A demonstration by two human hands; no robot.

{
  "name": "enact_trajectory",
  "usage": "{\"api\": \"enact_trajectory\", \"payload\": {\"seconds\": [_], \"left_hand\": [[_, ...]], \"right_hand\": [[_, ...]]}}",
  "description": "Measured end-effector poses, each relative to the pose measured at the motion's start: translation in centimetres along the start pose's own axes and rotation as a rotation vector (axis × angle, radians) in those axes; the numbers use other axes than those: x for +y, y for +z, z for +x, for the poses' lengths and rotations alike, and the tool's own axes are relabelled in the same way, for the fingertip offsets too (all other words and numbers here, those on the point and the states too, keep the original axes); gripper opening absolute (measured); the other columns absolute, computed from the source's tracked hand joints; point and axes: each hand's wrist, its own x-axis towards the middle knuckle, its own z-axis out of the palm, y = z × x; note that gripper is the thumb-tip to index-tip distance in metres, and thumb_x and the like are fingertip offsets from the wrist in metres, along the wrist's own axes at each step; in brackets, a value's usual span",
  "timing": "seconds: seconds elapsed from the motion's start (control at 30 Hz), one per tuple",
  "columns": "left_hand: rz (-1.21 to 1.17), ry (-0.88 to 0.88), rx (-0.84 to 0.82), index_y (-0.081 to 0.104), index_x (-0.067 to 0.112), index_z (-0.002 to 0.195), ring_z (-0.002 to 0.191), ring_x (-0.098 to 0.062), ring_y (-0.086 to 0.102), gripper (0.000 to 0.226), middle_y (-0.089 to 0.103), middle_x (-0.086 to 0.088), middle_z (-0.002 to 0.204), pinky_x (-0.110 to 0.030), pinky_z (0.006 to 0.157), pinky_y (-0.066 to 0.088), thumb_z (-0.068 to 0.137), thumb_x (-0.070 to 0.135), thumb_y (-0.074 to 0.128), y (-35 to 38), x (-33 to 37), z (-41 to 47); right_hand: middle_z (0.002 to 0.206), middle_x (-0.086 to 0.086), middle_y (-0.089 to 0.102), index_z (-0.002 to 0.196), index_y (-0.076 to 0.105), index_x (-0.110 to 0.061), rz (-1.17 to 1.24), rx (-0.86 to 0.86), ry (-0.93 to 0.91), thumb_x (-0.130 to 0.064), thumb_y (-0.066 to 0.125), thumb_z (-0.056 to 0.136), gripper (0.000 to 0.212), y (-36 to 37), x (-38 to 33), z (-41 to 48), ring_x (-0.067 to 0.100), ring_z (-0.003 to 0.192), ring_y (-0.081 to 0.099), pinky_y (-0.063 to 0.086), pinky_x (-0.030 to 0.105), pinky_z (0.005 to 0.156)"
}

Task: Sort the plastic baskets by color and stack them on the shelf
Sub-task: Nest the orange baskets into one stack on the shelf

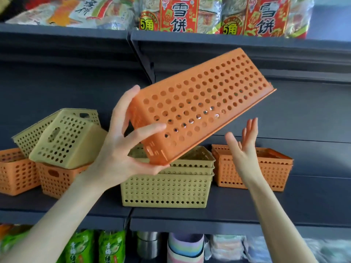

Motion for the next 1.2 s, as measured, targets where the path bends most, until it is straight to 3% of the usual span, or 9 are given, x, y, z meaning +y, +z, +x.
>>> {"api": "enact_trajectory", "payload": {"seconds": [0.1,0.23,0.33,0.4,0.5,0.77,0.9,1.03,1.2], "left_hand": [[-0.08,-0.034,0.069,0.05,0.017,0.113,0.135,-0.043,0.027,0.064,0.013,-0.033,0.141,-0.052,0.108,0.032,0.061,0.037,0.081,0.4,1.6,1.6],[-0.361,-0.139,0.129,0.051,0.02,0.115,0.138,-0.031,0.028,0.064,0.015,-0.024,0.148,-0.054,0.104,0.037,0.062,0.044,0.079,1.3,4.0,2.5],[-0.59,-0.264,0.153,0.054,0.032,0.116,0.135,-0.026,0.035,0.064,0.022,-0.01,0.15,-0.044,0.102,0.042,0.06,0.046,0.081,1.9,5.8,3.4],[-0.691,-0.343,0.139,0.054,0.035,0.116,0.131,-0.018,0.042,0.067,0.028,-0.006,0.149,-0.032,0.097,0.045,0.057,0.045,0.082,2.9,7.5,4.0],[-0.762,-0.499,0.195,0.053,0.031,0.116,0.118,-0.005,0.052,0.069,0.043,0.0,0.139,-0.02,0.086,0.048,0.054,0.042,0.081,5.6,10.2,4.6],[-0.703,-1.039,0.528,0.057,0.03,0.084,0.073,-0.014,0.063,0.02,0.062,0.001,0.083,-0.05,0.074,0.052,0.087,0.049,0.055,15.7,18.3,5.4],[-0.817,-1.059,0.317,0.062,0.041,0.104,0.1,-0.007,0.064,0.035,0.069,0.011,0.106,-0.043,0.092,0.049,0.086,0.063,0.04,18.5,20.4,6.8],[-0.916,-0.987,0.154,0.052,0.051,0.113,0.114,-0.005,0.056,0.054,0.063,0.016,0.119,-0.04,0.103,0.039,0.063,0.052,0.074,20.8,18.9,7.4],[-0.915,-0.931,0.059,0.044,0.046,0.114,0.108,0.002,0.058,0.098,0.064,0.022,0.111,-0.028,0.094,0.042,0.029,0.046,0.092,24.2,15.5,8.6]], "right_hand": [[0.158,-0.009,-0.013,0.147,-0.016,-0.029,-0.023,0.044,-0.021,-0.05,0.055,0.086,0.096,-2.5,-1.2,0.8,0.002,0.143,-0.005,0.007,0.036,0.119],[0.151,-0.016,-0.001,0.148,-0.016,-0.02,-0.059,0.093,-0.03,-0.037,0.053,0.09,0.092,-6.3,-2.0,0.8,-0.02,0.124,0.005,0.013,-0.004,0.096],[0.155,-0.003,0.023,0.148,0.007,-0.02,-0.025,0.104,-0.004,-0.037,0.061,0.087,0.084,-10.0,-2.0,0.1,0.004,0.137,0.027,0.027,0.027,0.111],[0.136,0.007,0.051,0.137,0.028,-0.02,0.019,0.115,0.008,-0.027,0.065,0.087,0.062,-12.8,-1.7,-0.8,0.016,0.117,0.056,0.047,0.038,0.098],[0.107,-0.001,0.065,0.109,0.044,-0.024,0.097,0.132,0.083,-0.018,0.061,0.09,0.027,-16.6,-1.4,-3.0,0.009,0.091,0.066,0.052,0.045,0.091],[0.124,0.013,0.053,0.104,0.042,-0.025,0.16,0.15,0.184,-0.021,0.061,0.09,0.024,-26.1,0.4,-6.8,0.024,0.112,0.061,0.058,0.034,0.077],[0.128,0.012,0.052,0.113,0.04,-0.023,0.16,0.153,0.199,-0.026,0.06,0.09,0.03,-28.8,2.0,-6.8,0.02,0.115,0.058,0.055,0.027,0.082],[0.123,0.001,0.059,0.124,0.037,-0.022,0.078,0.133,0.157,-0.042,0.064,0.079,0.056,-30.4,2.9,-4.7,0.009,0.108,0.058,0.044,0.032,0.097],[0.126,0.0,0.058,0.127,0.035,-0.019,0.135,0.081,0.116,-0.017,0.062,0.089,0.047,-30.8,5.3,-0.8,0.002,0.103,0.059,0.047,0.013,0.079]]}}
